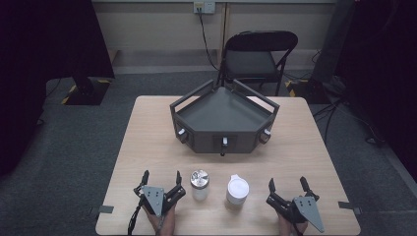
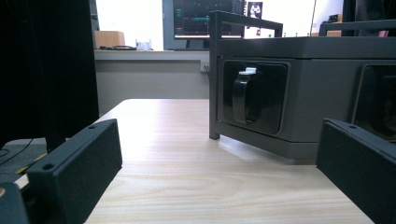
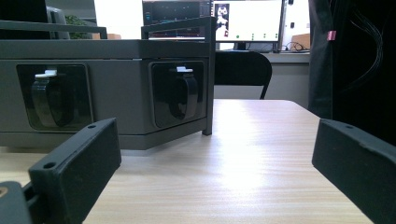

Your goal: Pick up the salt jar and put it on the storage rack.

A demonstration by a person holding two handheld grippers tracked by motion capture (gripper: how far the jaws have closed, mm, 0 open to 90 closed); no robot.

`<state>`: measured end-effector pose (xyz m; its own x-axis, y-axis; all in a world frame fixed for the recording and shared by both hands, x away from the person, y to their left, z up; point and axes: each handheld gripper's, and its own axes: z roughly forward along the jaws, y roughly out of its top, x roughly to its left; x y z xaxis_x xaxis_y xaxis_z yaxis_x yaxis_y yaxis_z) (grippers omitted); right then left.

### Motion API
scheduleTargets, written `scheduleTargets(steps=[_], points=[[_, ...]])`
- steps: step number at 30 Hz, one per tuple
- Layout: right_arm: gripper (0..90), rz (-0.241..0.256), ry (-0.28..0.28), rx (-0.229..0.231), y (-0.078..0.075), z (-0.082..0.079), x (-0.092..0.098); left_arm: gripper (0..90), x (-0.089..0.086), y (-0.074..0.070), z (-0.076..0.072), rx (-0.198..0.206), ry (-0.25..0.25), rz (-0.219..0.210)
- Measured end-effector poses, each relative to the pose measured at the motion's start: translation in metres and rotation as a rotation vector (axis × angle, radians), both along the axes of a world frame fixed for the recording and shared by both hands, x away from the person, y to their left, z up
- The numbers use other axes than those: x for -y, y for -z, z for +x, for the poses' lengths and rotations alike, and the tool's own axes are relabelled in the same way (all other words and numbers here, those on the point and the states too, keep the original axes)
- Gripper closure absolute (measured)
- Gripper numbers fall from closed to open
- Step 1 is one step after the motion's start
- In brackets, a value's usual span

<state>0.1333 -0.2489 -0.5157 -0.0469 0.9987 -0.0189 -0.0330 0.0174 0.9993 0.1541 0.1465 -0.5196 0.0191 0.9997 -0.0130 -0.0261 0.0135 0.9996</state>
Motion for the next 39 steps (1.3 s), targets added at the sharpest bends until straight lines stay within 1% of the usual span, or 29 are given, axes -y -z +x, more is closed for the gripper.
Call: scheduleTargets(steps=[27,33,39], points=[[0.0,0.001,0.002,0.001,0.0002,-0.0001,-0.0004,0.0,-0.0005,0.0001,0.0,0.001,0.004,-0.001],[0.0,0.0,0.002,0.001,0.0001,0.0,-0.0004,0.0,0.0005,0.0,0.0,0.0,-0.002,0.001],[0.0,0.0,0.002,0.001,0.0,0.0,-0.0004,0.0,-0.0011,0.0002,0.0005,0.002,0.01,-0.002]])
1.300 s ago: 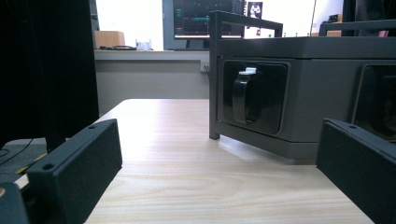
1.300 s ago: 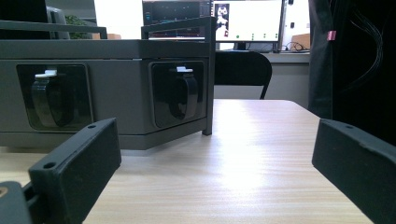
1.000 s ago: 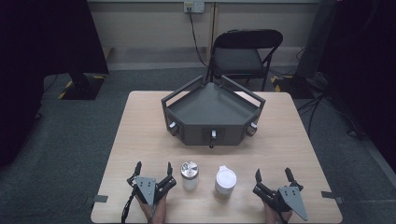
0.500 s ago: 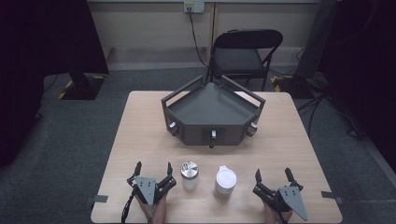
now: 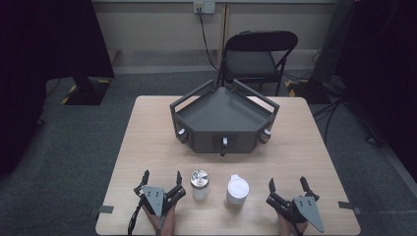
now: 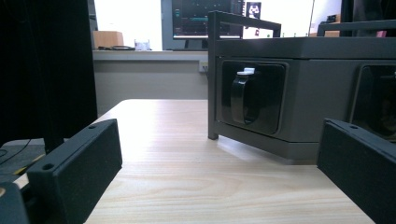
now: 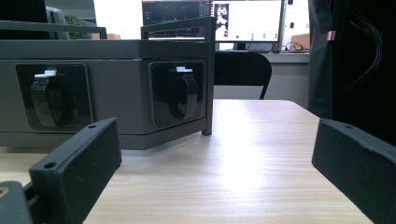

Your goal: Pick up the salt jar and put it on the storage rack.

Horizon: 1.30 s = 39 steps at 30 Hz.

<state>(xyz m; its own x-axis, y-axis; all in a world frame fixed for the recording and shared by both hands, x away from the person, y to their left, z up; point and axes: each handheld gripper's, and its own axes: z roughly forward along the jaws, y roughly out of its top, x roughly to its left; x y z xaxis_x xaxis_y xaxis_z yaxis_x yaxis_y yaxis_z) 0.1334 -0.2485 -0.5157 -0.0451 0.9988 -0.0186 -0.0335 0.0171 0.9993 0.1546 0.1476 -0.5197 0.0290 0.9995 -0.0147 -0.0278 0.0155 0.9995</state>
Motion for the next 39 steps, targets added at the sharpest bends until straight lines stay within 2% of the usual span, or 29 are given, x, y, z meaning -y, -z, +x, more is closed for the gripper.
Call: scheduleTargets(steps=[2,4,8,9,10,11,15,23,31,39], points=[[0.0,0.0,0.0,0.0,0.0,0.0,0.0,0.0,-0.001,0.0,-0.001,0.004,0.007,-0.006],[0.0,0.0,0.0,0.0,0.0,0.0,0.0,0.0,-0.002,-0.001,-0.004,0.025,0.009,-0.009],[0.0,0.0,0.0,0.0,0.0,0.0,0.0,0.0,-0.005,-0.01,-0.01,0.045,0.03,-0.012],[0.0,0.0,0.001,0.0,0.0,0.0,0.0,0.0,-0.008,-0.016,-0.014,0.058,0.055,-0.02],[0.0,0.0,0.001,0.0,0.0,0.0,0.0,0.0,-0.008,-0.016,-0.014,0.058,0.055,-0.02],[0.0,0.0,0.001,0.0,0.0,0.0,0.0,0.0,-0.009,-0.021,-0.016,0.062,0.076,-0.03],[0.0,0.0,0.001,0.0,0.0,0.0,0.0,0.0,-0.012,-0.034,-0.021,0.055,0.134,-0.036],[0.0,0.0,0.0,0.0,0.0,0.0,0.0,0.0,-0.009,-0.047,-0.028,0.072,0.221,-0.019],[0.0,0.0,0.001,0.0,0.0,0.0,0.0,0.0,0.004,-0.046,-0.027,0.069,0.283,0.007],[0.0,0.0,0.0,0.0,0.0,0.0,0.0,0.3,0.014,-0.038,-0.019,0.018,0.323,0.026]])
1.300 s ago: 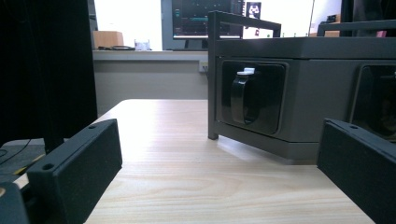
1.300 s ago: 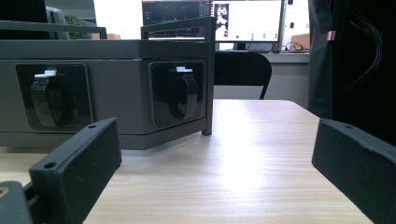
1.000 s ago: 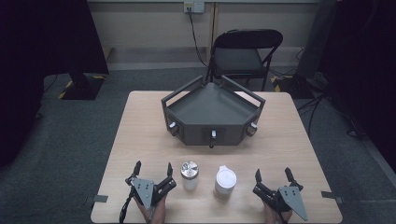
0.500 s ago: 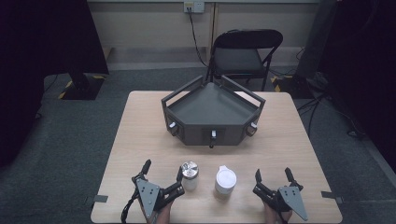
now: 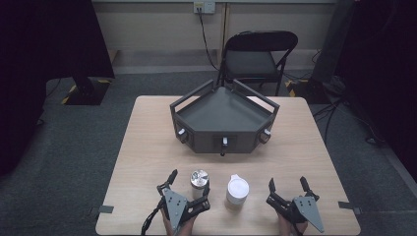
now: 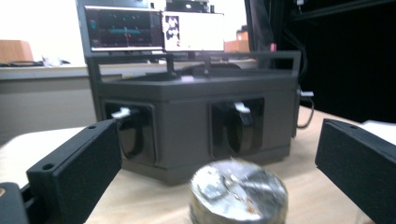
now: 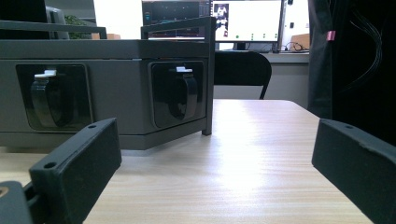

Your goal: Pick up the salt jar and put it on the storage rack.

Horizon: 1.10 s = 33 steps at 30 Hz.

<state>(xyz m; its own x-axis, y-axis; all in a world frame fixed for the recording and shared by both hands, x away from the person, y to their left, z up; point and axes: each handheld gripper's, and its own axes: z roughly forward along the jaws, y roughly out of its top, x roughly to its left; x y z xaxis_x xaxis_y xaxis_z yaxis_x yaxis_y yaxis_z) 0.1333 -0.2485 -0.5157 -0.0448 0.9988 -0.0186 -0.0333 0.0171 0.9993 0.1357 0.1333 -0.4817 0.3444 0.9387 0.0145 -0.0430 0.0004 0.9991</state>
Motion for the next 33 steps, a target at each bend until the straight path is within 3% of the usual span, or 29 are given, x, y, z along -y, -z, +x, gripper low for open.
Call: scheduleTargets(steps=[5,7,8,12,14,23,26,33], points=[[0.0,0.0,0.0,0.0,0.0,0.0,0.0,1.5,0.006,0.005,0.01,-0.044,0.016,0.053],[0.0,0.0,0.0,0.0,0.0,0.0,0.0,5.5,0.009,0.009,0.012,-0.053,0.013,0.052],[0.0,0.0,0.0,0.0,0.0,0.0,0.0,7.3,0.009,0.013,0.013,-0.066,0.005,0.026],[0.0,0.0,0.0,0.0,0.0,0.0,0.0,12.6,0.007,0.013,0.015,-0.093,0.005,0.014],[0.0,0.0,0.0,0.0,0.0,0.0,0.0,17.7,0.005,0.013,0.015,-0.092,0.016,0.013],[0.0,0.0,0.001,0.0,0.0,0.0,0.0,25.6,0.004,0.013,0.019,-0.101,0.042,0.026],[0.0,0.0,0.001,0.0,0.0,0.0,0.0,33.2,0.003,0.014,0.019,-0.101,0.051,0.032],[0.0,0.0,0.002,0.0,0.0,0.0,0.0,34.3,0.003,0.015,0.019,-0.103,0.049,0.008]])
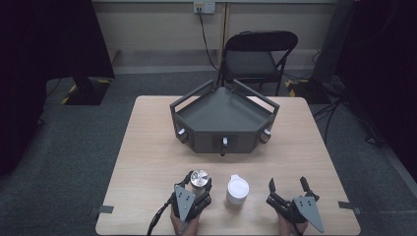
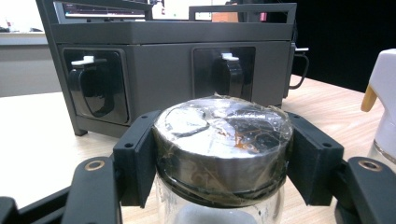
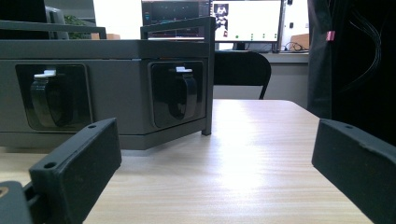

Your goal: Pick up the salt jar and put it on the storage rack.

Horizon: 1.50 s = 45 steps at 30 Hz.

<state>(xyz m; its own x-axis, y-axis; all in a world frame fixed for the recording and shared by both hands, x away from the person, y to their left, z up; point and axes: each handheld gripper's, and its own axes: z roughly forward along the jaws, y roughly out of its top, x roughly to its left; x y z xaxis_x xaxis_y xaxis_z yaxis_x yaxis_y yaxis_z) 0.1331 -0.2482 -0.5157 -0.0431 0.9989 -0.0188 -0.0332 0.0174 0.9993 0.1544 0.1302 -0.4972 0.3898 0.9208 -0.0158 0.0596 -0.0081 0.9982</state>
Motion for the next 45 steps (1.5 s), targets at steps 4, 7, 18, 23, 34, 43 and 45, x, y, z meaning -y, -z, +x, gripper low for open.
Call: scheduleTargets(steps=[4,7,18,23,34,43,45], points=[[0.0,0.0,0.0,0.0,0.0,0.0,0.0,34.4,0.001,0.001,-0.001,0.003,-0.005,-0.003],[0.0,0.0,0.0,0.0,0.0,0.0,0.0,34.4,-0.001,0.001,0.0,0.004,-0.001,-0.001],[0.0,0.0,0.001,0.0,0.0,0.0,0.0,34.4,-0.002,-0.004,0.001,-0.009,0.012,0.009],[0.0,0.0,0.003,0.0,0.0,0.0,0.0,34.4,-0.002,-0.005,0.0,-0.007,0.014,0.01],[0.0,0.0,0.005,0.0,0.0,0.0,-0.001,34.4,-0.01,-0.01,0.001,0.006,0.04,0.006],[0.0,0.0,0.005,0.0,0.0,0.0,-0.001,34.5,-0.018,-0.024,0.002,0.005,0.081,-0.002],[0.0,0.0,0.005,0.0,0.0,0.0,-0.001,34.5,-0.021,-0.027,0.003,0.011,0.095,-0.005]])
